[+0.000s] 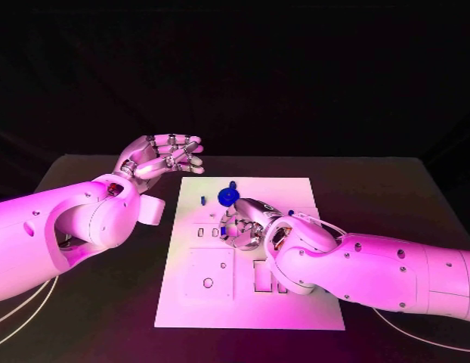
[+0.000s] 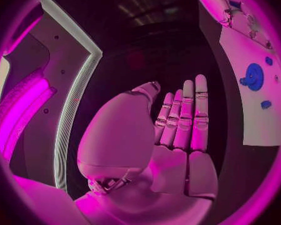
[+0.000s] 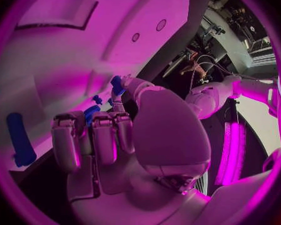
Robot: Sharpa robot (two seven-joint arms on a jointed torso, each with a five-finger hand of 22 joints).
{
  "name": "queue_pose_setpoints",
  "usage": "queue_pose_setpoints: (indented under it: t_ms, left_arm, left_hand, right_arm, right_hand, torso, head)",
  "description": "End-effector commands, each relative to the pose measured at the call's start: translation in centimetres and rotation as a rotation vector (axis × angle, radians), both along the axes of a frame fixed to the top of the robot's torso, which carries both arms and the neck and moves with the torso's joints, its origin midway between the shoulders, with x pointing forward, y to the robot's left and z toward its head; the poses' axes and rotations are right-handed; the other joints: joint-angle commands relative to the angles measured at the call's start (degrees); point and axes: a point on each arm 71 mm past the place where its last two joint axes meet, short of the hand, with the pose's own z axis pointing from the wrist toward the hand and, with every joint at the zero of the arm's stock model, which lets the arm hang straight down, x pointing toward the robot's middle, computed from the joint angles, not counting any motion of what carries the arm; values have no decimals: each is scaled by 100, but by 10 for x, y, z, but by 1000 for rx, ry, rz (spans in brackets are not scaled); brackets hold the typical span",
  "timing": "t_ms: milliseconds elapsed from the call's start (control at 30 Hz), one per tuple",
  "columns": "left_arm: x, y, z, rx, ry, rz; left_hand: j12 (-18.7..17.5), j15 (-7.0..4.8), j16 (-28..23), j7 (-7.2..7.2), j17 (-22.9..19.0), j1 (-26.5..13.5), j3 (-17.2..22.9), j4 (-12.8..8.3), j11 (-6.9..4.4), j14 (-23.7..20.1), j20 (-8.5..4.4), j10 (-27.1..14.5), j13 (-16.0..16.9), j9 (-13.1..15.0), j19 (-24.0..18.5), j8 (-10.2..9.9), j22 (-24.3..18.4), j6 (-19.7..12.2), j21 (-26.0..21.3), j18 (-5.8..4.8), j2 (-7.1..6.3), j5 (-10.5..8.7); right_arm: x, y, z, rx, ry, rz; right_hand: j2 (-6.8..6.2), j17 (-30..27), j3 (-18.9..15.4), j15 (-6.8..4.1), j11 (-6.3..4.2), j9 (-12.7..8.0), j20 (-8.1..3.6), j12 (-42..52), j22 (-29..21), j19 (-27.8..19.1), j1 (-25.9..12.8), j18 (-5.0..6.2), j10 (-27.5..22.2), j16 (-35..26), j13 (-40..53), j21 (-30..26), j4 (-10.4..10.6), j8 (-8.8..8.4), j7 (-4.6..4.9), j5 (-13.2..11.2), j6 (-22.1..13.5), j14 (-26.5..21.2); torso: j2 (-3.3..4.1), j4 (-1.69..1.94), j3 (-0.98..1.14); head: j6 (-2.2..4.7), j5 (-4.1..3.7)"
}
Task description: Assemble the parts on the task board
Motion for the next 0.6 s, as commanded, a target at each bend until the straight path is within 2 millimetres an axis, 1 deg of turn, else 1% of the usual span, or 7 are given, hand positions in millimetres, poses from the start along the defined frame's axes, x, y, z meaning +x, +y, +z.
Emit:
queue_pose_setpoints:
  t_ms: [33, 167, 267, 600]
  left_arm:
    - [-1, -2, 1, -5, -5, -20]
    - [-1, -2, 1, -4, -4, -21]
    - [-1, -2, 1, -4, -4, -21]
    - [-1, -1, 1, -4, -3, -20]
  left_hand:
    - [-23, -14, 19, 154, 5, -33, 29, -6, 29, -41, -4, 22, -5, 5, -46, -29, 5, -4, 20, 30, -30, 5]
    - [-23, -14, 19, 154, 5, -33, 29, -6, 29, -41, -4, 22, -5, 5, -46, -29, 5, -4, 20, 30, -30, 5]
    - [-23, -14, 19, 154, 5, -33, 29, -6, 29, -41, -4, 22, -5, 5, -46, -29, 5, -4, 20, 30, -30, 5]
    - [-23, -14, 19, 154, 5, -33, 29, -6, 29, -41, -4, 22, -5, 5, -46, -29, 5, -4, 20, 30, -30, 5]
  right_arm:
    - [-1, 2, -1, -31, -18, 13]
    - [-1, 3, -3, -34, -19, 16]
    - [-2, 4, -4, -34, -21, 19]
    - [-2, 5, -5, -38, -32, 17]
  right_hand:
    - [-36, 1510, -1, -33, -37, 50, -41, -11, 1390, 505, -39, 6, 343, 22, 1193, 3, -34, 36, 4, 25, 19, 598]
    - [-47, 1510, -4, -33, -38, 51, -41, -18, 1389, 504, -48, 7, 337, 22, 1186, 1, -35, 37, 5, 23, 16, 598]
    - [-47, 1510, -4, -33, -38, 51, -41, -18, 1389, 504, -48, 7, 337, 22, 1186, 1, -35, 37, 5, 23, 16, 598]
    - [-83, 1510, -5, -32, -33, 48, -43, -29, 1371, 491, -81, 13, 328, 22, 1176, -23, -40, 26, 14, 15, -24, 598]
  torso:
    - [-6, -1, -4]
    - [-7, -2, -3]
    - [-5, 3, -1]
    - [-3, -4, 0]
  head:
    - [-11, 5]
    - [-8, 18]
    - [-9, 22]
    - [2, 30]
